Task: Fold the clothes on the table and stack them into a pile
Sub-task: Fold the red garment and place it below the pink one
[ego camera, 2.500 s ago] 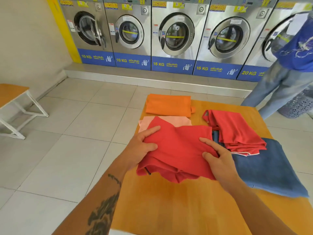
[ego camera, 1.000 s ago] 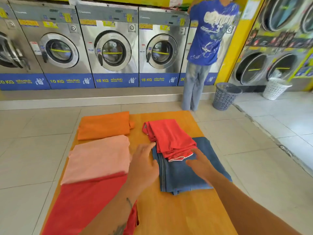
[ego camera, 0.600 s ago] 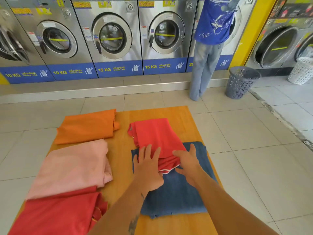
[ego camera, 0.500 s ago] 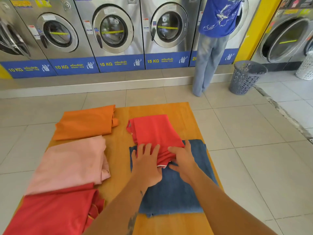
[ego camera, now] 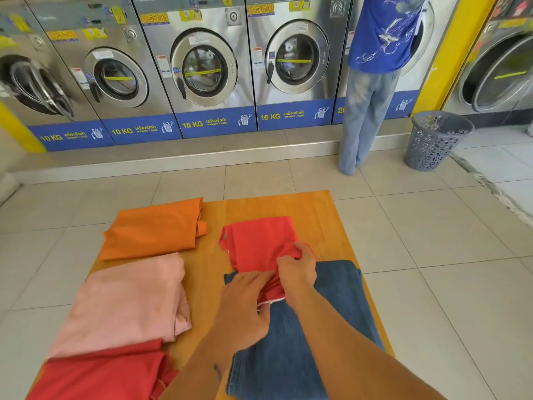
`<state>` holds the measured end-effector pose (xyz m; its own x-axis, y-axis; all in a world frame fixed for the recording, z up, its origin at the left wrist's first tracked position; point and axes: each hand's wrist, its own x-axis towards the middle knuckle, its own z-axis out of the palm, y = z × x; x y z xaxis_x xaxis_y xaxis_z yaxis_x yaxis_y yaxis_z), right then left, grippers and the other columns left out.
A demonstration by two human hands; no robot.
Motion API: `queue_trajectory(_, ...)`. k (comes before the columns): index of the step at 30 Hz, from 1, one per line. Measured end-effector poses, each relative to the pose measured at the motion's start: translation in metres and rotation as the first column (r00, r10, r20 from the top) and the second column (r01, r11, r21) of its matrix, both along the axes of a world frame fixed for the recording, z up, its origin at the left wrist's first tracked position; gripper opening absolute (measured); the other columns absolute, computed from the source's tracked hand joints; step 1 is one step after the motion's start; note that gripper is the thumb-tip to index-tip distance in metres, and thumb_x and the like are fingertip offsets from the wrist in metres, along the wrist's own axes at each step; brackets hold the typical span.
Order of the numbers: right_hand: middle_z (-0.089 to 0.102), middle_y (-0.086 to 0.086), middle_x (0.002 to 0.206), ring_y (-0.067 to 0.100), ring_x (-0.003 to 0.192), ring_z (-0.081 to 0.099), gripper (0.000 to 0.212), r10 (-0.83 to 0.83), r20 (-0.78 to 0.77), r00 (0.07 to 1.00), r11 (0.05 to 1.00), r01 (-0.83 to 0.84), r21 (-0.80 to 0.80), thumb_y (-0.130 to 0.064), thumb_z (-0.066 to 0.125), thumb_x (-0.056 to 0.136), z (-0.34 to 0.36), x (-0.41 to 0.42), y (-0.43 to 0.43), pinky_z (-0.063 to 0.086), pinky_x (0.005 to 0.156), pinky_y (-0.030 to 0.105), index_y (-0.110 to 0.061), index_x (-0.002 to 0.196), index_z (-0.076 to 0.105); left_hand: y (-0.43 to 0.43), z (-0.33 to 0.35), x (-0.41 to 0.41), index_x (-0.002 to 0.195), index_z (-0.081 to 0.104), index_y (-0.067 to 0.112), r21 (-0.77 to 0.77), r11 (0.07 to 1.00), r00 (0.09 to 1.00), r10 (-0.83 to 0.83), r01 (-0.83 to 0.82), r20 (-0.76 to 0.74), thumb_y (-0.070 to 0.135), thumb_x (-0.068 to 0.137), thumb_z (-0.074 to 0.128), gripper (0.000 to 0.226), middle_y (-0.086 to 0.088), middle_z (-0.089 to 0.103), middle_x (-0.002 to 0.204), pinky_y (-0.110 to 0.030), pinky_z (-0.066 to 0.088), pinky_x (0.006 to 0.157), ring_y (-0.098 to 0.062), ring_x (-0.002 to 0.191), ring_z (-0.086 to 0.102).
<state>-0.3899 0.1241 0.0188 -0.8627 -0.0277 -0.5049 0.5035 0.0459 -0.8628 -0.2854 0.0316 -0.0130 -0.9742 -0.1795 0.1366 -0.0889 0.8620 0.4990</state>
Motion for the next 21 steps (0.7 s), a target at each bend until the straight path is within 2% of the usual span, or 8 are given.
queue_trajectory(2, 0.062, 0.002, 0.116, 0.011, 0.077, 0.058, 0.056, -0.021, -0.023, 0.999, 0.999, 0.022, 0.032, -0.005, 0.046, 0.083, 0.004, -0.004, 0.002, 0.046, 0.059, 0.025, -0.032, 0.13, 0.057, -0.007, 0.002, 0.011, 0.136, 0.052, 0.036, 0.097, 0.995, 1.0, 0.019, -0.017, -0.021, 0.017, 0.079, 0.058, 0.06, 0.025, 0.052, 0.131, -0.023, 0.038, 0.104, 0.0, 0.116, 0.049)
queue_trajectory(5, 0.064, -0.006, 0.107, 0.006, 0.071, 0.058, 0.06, 0.057, -0.161, 0.985, 0.995, -0.043, 0.09, 0.002, 0.043, 0.079, 0.013, -0.015, 0.009, 0.046, 0.055, 0.02, -0.029, 0.126, 0.062, -0.017, 0.014, 0.02, 0.132, 0.055, 0.032, 0.196, 0.959, 0.976, 0.215, -0.203, -0.044, -0.001, 0.082, 0.058, 0.06, 0.027, 0.047, 0.125, -0.009, 0.033, 0.1, 0.006, 0.114, 0.044)
queue_trajectory(8, 0.068, -0.008, 0.102, 0.009, 0.07, 0.063, 0.064, 0.236, -0.306, 0.922, 0.965, -0.184, 0.187, 0.004, 0.044, 0.075, 0.04, -0.021, 0.004, 0.045, 0.05, 0.017, -0.034, 0.123, 0.064, -0.035, 0.024, 0.035, 0.127, 0.056, 0.032, 0.369, 0.872, 0.939, 0.344, -0.32, 0.002, -0.007, 0.083, 0.051, 0.059, 0.016, 0.053, 0.127, -0.022, 0.038, 0.105, -0.002, 0.12, 0.048)
queue_trajectory(12, 0.067, -0.012, 0.099, -0.006, 0.075, 0.065, 0.063, 0.448, -0.473, 0.759, 0.894, -0.375, 0.244, 0.011, 0.047, 0.077, 0.087, -0.01, -0.012, 0.046, 0.055, 0.008, -0.029, 0.121, 0.065, -0.059, 0.037, 0.05, 0.115, 0.059, 0.045, 0.56, 0.744, 0.89, 0.455, -0.365, -0.024, -0.008, 0.085, 0.048, 0.061, 0.015, 0.06, 0.12, -0.037, 0.052, 0.093, -0.008, 0.114, 0.058)
queue_trajectory(16, 0.064, -0.015, 0.105, -0.012, 0.073, 0.06, 0.065, 0.584, -0.588, 0.56, 0.809, -0.464, 0.361, 0.015, 0.048, 0.076, 0.131, 0.024, -0.032, 0.046, 0.059, 0.007, -0.031, 0.119, 0.067, -0.083, 0.054, 0.068, 0.112, 0.061, 0.048, 0.742, 0.594, 0.871, 0.49, -0.313, -0.025, -0.004, 0.09, 0.05, 0.058, 0.01, 0.061, 0.126, -0.024, 0.056, 0.083, -0.015, 0.118, 0.059)
queue_trajectory(18, 0.064, -0.018, 0.112, -0.01, 0.084, 0.061, 0.067, 0.635, -0.621, 0.46, 0.766, -0.476, 0.431, 0.014, 0.05, 0.074, 0.152, 0.048, -0.042, 0.046, 0.068, 0.008, -0.035, 0.116, 0.068, -0.098, 0.068, 0.084, 0.114, 0.059, 0.042, 0.756, 0.592, 0.866, 0.495, -0.281, -0.066, -0.008, 0.091, 0.049, 0.056, 0.012, 0.058, 0.128, -0.01, 0.051, 0.073, -0.016, 0.119, 0.057)
queue_trajectory(19, 0.064, -0.017, 0.116, -0.006, 0.09, 0.062, 0.067, 0.653, -0.627, 0.424, 0.748, -0.493, 0.445, 0.014, 0.051, 0.073, 0.162, 0.061, -0.046, 0.048, 0.073, 0.012, -0.035, 0.115, 0.069, -0.106, 0.075, 0.094, 0.118, 0.057, 0.04, 0.753, 0.6, 0.863, 0.498, -0.27, -0.087, -0.008, 0.091, 0.05, 0.056, 0.011, 0.056, 0.131, -0.008, 0.049, 0.072, -0.017, 0.119, 0.056)
queue_trajectory(21, 0.065, -0.015, 0.118, 0.003, 0.093, 0.064, 0.066, 0.68, -0.625, 0.382, 0.71, -0.554, 0.434, 0.018, 0.052, 0.073, 0.18, 0.089, -0.052, 0.053, 0.075, 0.02, -0.031, 0.116, 0.07, -0.124, 0.085, 0.116, 0.13, 0.052, 0.039, 0.762, 0.595, 0.861, 0.499, -0.256, -0.1, -0.002, 0.092, 0.055, 0.056, 0.008, 0.049, 0.142, -0.014, 0.047, 0.081, -0.018, 0.122, 0.054)
